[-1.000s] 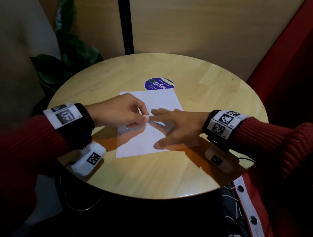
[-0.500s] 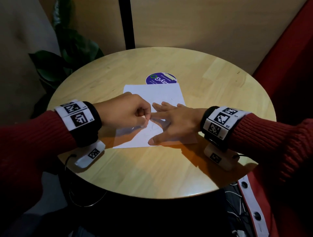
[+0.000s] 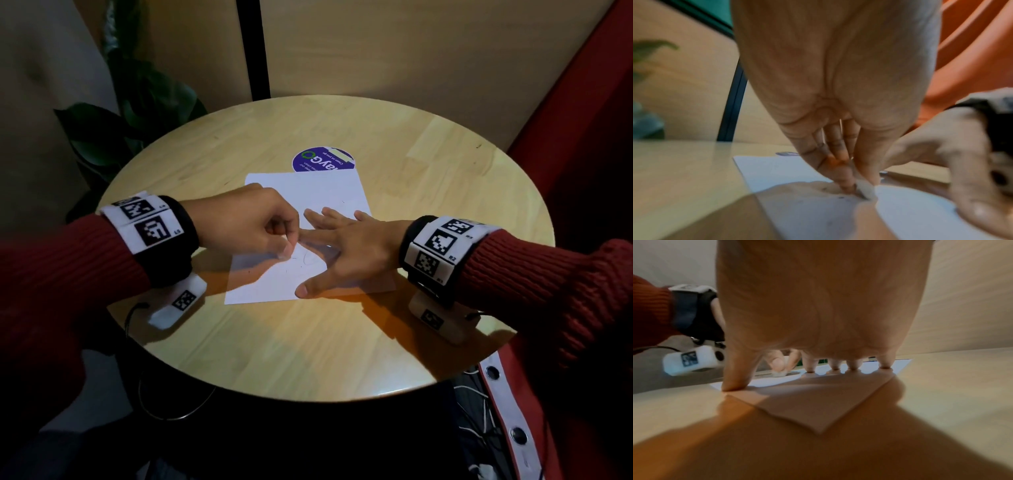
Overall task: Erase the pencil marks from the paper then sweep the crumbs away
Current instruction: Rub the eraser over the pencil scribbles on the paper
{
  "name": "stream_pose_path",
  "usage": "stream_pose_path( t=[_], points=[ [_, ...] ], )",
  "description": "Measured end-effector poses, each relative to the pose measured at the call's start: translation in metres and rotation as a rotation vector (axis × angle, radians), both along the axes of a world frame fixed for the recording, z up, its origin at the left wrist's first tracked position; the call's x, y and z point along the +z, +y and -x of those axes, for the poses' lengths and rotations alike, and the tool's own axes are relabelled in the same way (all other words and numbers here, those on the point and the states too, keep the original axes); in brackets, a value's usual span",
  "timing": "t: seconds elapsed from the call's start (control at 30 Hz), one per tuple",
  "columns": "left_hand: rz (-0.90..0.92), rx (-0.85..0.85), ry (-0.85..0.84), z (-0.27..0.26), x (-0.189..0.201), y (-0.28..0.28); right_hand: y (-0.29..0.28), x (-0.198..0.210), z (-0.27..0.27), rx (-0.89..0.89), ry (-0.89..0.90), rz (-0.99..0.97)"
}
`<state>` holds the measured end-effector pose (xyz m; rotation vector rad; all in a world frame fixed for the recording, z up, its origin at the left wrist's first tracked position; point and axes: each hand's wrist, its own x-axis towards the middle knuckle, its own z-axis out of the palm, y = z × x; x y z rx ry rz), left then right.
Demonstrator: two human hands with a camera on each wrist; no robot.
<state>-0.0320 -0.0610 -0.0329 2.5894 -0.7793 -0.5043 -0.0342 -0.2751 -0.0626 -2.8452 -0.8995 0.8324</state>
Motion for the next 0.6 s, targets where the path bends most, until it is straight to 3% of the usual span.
stream_pose_path(
  t=[0.17,0.3,0.43,0.53,0.6],
  points=[
    [-0.013,-0.090,0.153,0.009,0.000,-0.005,0.000,0.000,-0.001,-0.012,0.014,-0.002],
    [-0.021,-0.002,0.008,0.000,0.001,0.003,0.001,0.000,-0.001,-0.015,0.012,0.003],
    [-0.035,-0.088,0.166,0.007,0.002,-0.002,0.000,0.001,-0.001,-0.026,0.019,0.003],
    [-0.034,-0.004,0.010,-0.002,0.002,0.003,0.002,0.001,0.000,-0.023,0.018,-0.004],
    [-0.015,0.003,0.011,-0.001,0.001,0.002,0.002,0.002,0.000,-0.020,0.018,-0.005]
  ],
)
